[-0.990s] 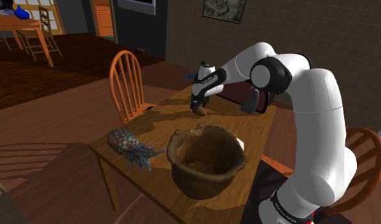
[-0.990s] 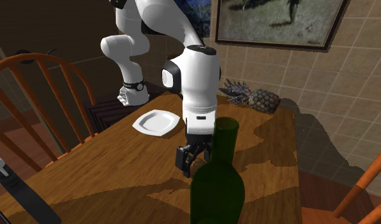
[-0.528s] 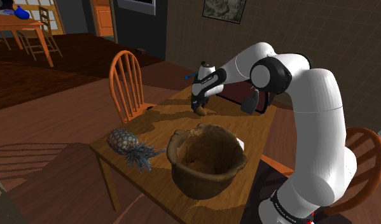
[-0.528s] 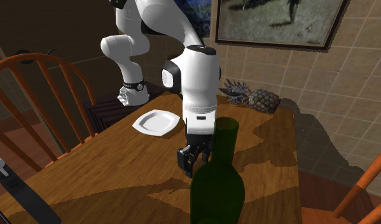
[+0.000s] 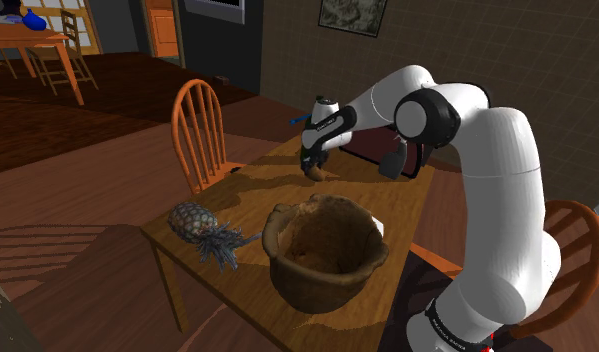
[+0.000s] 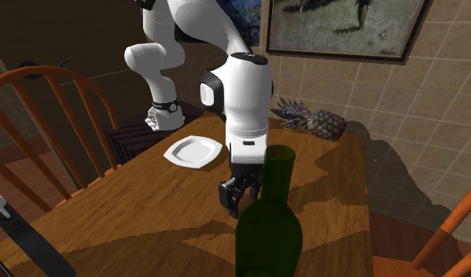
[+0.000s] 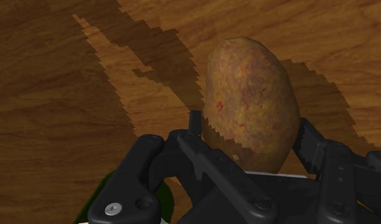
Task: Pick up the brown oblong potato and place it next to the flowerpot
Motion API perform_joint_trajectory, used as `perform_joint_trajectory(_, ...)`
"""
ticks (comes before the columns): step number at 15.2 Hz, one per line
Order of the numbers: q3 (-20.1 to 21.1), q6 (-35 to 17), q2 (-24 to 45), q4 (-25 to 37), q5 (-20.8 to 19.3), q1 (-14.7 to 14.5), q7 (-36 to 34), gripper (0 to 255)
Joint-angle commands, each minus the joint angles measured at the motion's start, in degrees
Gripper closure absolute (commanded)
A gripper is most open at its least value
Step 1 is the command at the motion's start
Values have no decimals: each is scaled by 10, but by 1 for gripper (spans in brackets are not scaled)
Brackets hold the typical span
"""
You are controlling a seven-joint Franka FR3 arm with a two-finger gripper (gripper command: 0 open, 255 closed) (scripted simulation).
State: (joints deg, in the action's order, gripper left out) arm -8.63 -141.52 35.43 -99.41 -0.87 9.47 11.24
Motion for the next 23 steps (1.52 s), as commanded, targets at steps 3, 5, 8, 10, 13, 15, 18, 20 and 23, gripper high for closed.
perform_joint_trajectory(3,-2,21,-20,1,-2,-1,1,255)
perform_joint_trajectory(5,-2,32,-29,2,-3,-2,1,255)
perform_joint_trajectory(8,-3,48,-43,5,-4,-3,2,255)
perform_joint_trajectory(10,-4,60,-52,8,-5,-4,2,255)
perform_joint_trajectory(13,-5,77,-65,13,-6,-4,3,255)
perform_joint_trajectory(15,-6,89,-73,17,-7,-5,3,255)
perform_joint_trajectory(18,-6,107,-84,24,-8,-6,4,255)
perform_joint_trajectory(20,-7,120,-91,29,-8,-6,4,255)
perform_joint_trajectory(23,-8,138,-101,38,-9,-7,5,255)
